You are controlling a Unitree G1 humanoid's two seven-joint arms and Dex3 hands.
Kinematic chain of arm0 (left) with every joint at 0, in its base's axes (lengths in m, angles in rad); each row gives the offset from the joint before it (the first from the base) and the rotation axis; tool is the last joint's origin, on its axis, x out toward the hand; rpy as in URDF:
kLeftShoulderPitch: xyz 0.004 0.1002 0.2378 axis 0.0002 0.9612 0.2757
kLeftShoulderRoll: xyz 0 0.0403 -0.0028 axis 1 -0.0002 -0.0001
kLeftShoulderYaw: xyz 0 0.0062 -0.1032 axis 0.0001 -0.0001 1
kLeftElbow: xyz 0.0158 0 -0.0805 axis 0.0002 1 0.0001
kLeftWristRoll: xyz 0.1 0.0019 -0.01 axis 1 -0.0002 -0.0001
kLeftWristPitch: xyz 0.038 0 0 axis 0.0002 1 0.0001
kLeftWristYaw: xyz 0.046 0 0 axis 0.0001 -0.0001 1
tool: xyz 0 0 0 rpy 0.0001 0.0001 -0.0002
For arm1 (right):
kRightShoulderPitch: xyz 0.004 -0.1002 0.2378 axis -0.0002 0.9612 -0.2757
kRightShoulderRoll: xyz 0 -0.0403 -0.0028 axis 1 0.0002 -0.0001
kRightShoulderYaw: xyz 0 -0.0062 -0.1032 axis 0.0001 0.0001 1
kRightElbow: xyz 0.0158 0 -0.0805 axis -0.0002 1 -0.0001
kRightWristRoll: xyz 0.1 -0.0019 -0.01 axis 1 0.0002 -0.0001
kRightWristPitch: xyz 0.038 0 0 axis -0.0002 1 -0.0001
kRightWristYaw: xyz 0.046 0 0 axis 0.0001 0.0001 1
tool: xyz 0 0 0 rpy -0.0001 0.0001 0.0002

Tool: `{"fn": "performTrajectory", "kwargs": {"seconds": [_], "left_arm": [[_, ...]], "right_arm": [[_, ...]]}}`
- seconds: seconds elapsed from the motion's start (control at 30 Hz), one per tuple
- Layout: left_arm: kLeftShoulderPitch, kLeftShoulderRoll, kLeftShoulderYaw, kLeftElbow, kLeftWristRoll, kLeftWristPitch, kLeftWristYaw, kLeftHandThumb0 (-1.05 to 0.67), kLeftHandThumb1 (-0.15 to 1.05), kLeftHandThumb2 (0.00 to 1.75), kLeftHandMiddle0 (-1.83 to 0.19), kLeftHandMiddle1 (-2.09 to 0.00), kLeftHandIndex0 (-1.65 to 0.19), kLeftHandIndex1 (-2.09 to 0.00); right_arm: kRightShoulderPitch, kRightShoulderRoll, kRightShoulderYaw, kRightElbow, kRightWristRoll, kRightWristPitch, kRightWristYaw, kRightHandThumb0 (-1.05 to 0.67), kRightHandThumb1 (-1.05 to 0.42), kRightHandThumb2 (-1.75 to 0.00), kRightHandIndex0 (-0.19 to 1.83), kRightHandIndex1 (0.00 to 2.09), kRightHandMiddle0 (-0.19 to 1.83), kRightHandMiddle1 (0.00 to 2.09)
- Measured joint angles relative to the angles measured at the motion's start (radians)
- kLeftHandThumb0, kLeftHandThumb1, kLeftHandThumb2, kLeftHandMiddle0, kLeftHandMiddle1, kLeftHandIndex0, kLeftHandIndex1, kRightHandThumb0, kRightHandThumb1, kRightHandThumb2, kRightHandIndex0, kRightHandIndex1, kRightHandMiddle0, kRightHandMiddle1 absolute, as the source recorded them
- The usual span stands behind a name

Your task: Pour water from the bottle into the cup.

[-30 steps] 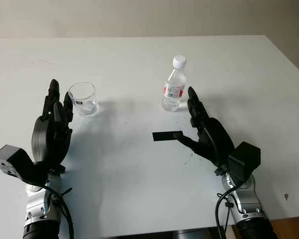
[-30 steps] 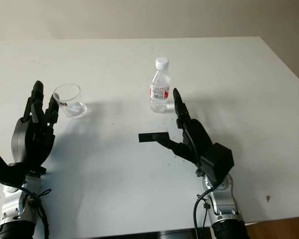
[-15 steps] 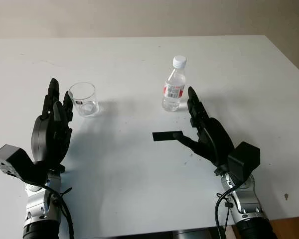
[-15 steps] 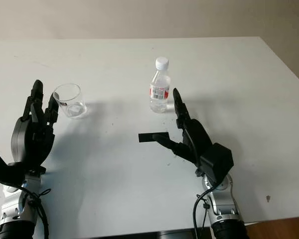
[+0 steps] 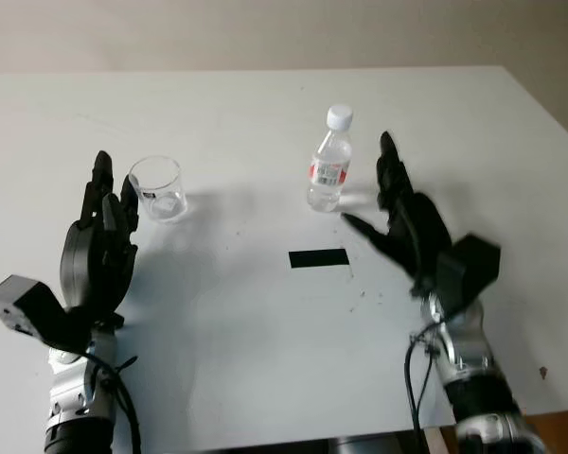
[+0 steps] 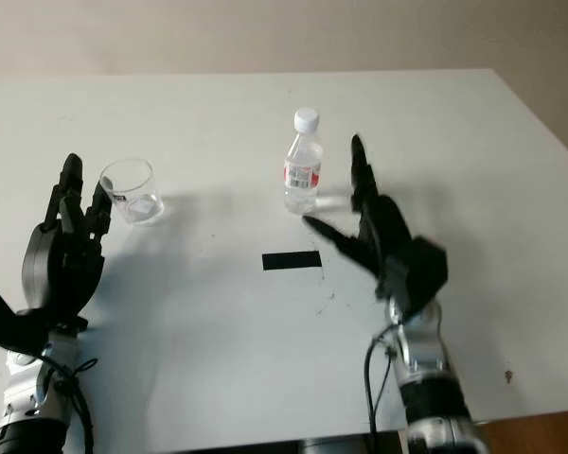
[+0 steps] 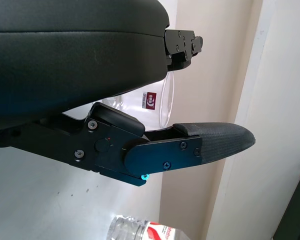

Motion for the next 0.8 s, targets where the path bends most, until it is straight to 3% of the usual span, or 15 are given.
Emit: {"fn": "performTrajectory", "kwargs": {"seconds": [0.33,0.8], "left_arm": [[-0.007,0.0,-0.001,0.01,0.002,-0.005,0.004,-0.85,1.05,0.57,0.0,0.0,0.07,0.0],[-0.017,0.0,-0.004,0.025,0.006,-0.02,0.008,-0.86,1.05,0.57,0.01,0.0,0.08,0.0]], "right_arm": [[-0.26,-0.018,-0.005,0.294,-0.049,-0.023,-0.042,-0.9,-0.91,-0.05,-0.19,0.0,-0.19,0.0],[-0.384,-0.016,0.086,0.479,-0.173,-0.022,-0.06,-0.93,-0.91,-0.05,-0.19,0.0,-0.19,0.0]]}}
